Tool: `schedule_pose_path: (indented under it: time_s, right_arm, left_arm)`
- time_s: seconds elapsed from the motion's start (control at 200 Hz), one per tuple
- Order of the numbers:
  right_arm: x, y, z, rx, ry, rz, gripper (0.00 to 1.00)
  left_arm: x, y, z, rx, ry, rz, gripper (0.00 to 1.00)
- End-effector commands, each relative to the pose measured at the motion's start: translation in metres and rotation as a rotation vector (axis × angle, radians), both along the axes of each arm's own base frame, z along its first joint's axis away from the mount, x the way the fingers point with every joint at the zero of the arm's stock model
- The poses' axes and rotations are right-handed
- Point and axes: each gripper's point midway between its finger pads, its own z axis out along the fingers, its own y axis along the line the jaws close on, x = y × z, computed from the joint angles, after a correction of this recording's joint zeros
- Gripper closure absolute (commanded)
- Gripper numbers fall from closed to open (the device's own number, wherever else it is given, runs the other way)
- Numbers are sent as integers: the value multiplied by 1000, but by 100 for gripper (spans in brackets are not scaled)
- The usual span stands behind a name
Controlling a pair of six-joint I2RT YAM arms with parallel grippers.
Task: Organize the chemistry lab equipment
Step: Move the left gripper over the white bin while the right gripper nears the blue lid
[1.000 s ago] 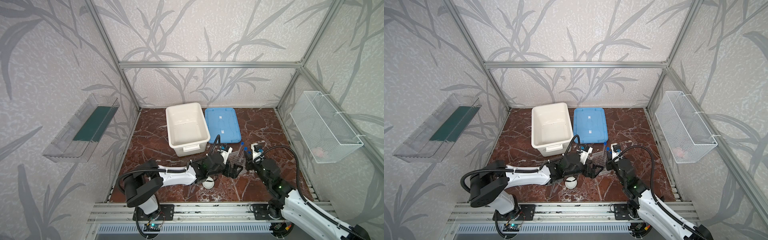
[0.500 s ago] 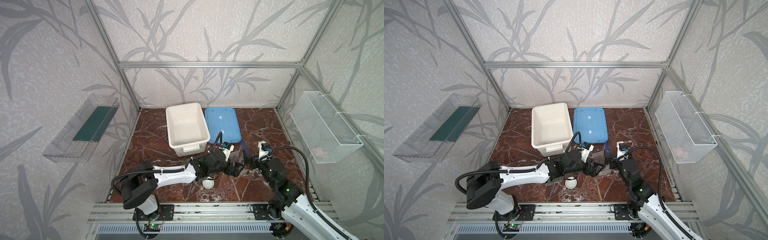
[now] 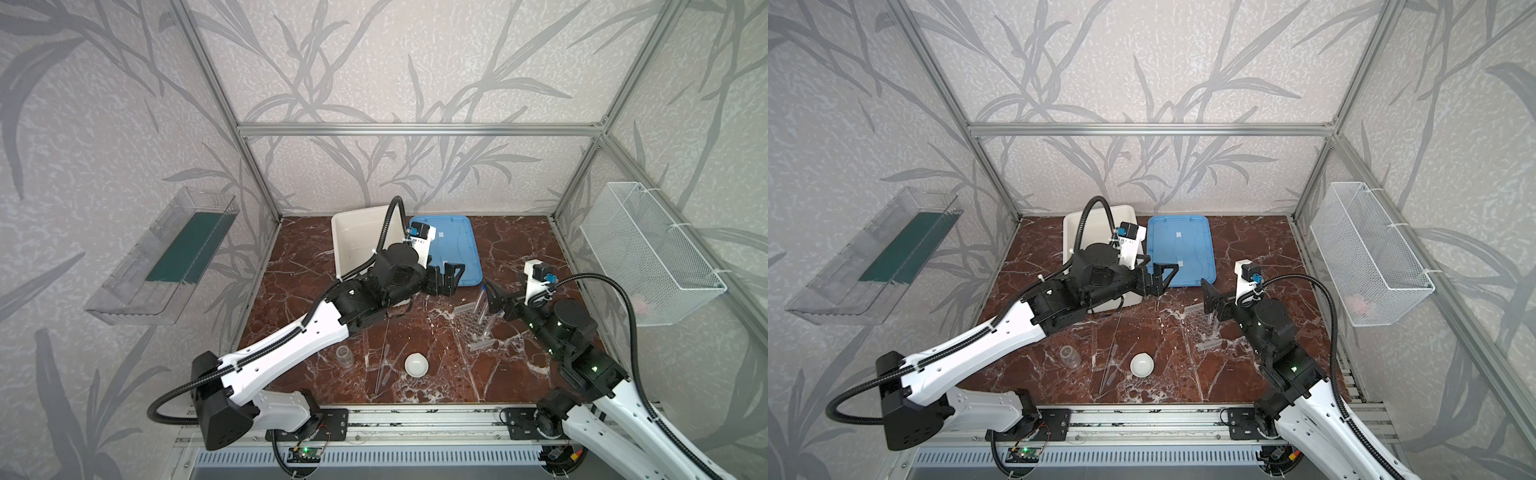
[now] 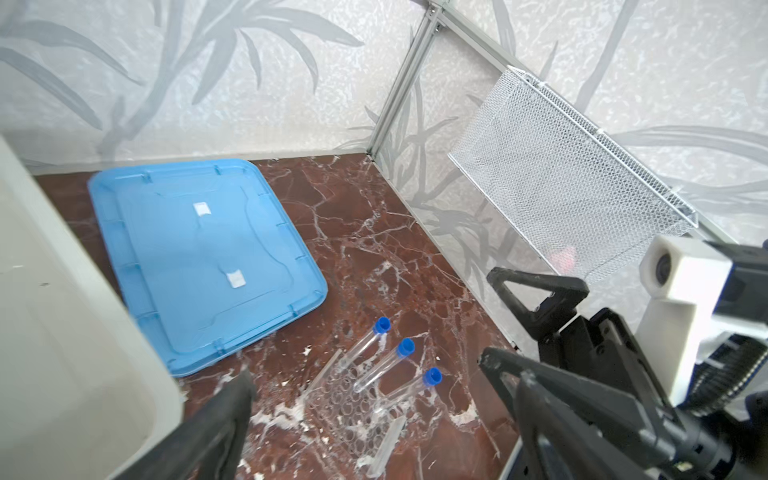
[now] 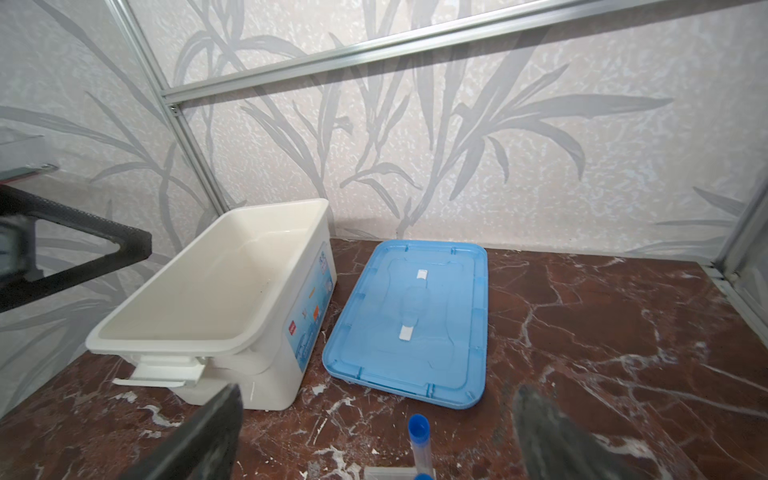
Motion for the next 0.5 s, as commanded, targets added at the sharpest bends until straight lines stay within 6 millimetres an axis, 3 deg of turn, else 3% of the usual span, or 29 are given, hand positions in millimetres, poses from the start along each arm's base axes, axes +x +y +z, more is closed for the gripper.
schedule_pose_path:
  time_s: [0.0, 0.19, 0.355, 0.495]
  right_arm:
    - [1, 22, 26, -20, 7, 106, 1]
    - [8, 72, 28, -64, 104, 329, 1]
    - [28, 98, 25, -90, 229, 365, 1]
    - [42, 121, 13, -173, 339, 388, 1]
  left_arm:
    - [12, 48, -6, 127, -26, 128, 1]
    - [46, 136, -26, 214, 237, 370, 2]
    - [68, 207, -44, 321, 363, 602, 4]
    - [81, 242, -69, 320, 473, 712, 10]
